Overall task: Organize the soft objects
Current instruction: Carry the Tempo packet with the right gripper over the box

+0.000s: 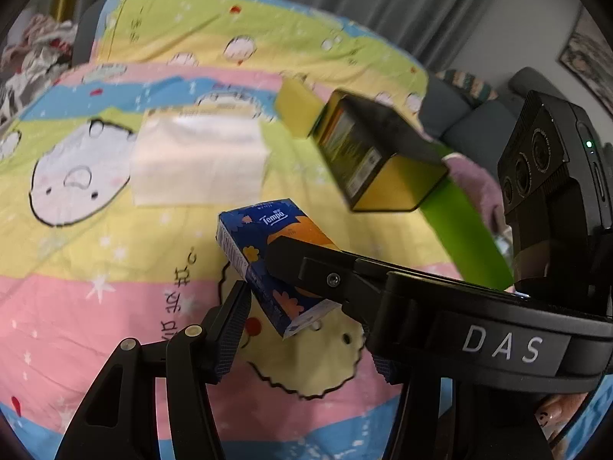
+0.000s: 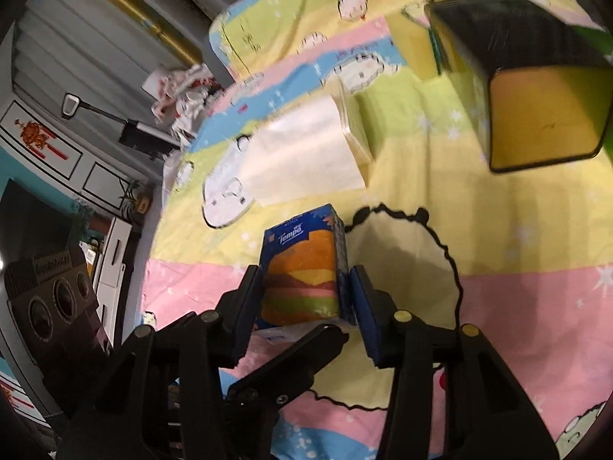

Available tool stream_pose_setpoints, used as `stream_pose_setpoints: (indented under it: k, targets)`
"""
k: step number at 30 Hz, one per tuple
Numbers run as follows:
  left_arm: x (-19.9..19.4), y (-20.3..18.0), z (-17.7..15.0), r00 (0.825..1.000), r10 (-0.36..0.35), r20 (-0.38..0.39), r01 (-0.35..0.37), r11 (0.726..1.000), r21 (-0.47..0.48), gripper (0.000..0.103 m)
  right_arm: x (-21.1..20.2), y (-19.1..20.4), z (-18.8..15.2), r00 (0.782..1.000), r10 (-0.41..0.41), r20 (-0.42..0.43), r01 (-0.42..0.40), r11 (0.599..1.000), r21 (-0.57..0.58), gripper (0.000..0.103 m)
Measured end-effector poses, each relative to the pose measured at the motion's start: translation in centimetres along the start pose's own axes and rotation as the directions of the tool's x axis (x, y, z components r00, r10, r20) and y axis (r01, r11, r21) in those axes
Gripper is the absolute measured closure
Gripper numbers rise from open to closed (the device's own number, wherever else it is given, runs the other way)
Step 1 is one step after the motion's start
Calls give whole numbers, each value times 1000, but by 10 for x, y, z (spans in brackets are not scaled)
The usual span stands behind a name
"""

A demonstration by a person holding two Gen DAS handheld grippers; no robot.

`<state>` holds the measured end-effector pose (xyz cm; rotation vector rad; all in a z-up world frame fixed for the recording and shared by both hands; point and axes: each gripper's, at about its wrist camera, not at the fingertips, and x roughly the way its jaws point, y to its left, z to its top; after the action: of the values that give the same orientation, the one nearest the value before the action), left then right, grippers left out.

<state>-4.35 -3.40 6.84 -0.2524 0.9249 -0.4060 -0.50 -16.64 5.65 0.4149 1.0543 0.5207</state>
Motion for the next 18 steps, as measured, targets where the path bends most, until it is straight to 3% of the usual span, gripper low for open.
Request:
stream_pose_setpoints:
  k: [8,11,18]
  targets:
    - [-22,-24,6,994,-63,88,59,997,48,45,-41,7,-3,994,9,110,-7,1000,-15,56]
    - [-29,-37,6,987,-62,149,49,995,92,45,-53,9,-4,989,22,144,-18,1000,-25,56]
    - [-33,-70,10,976,-94,198,63,986,157,45,-84,2,-3,970,-4,241,14,999,-41,55]
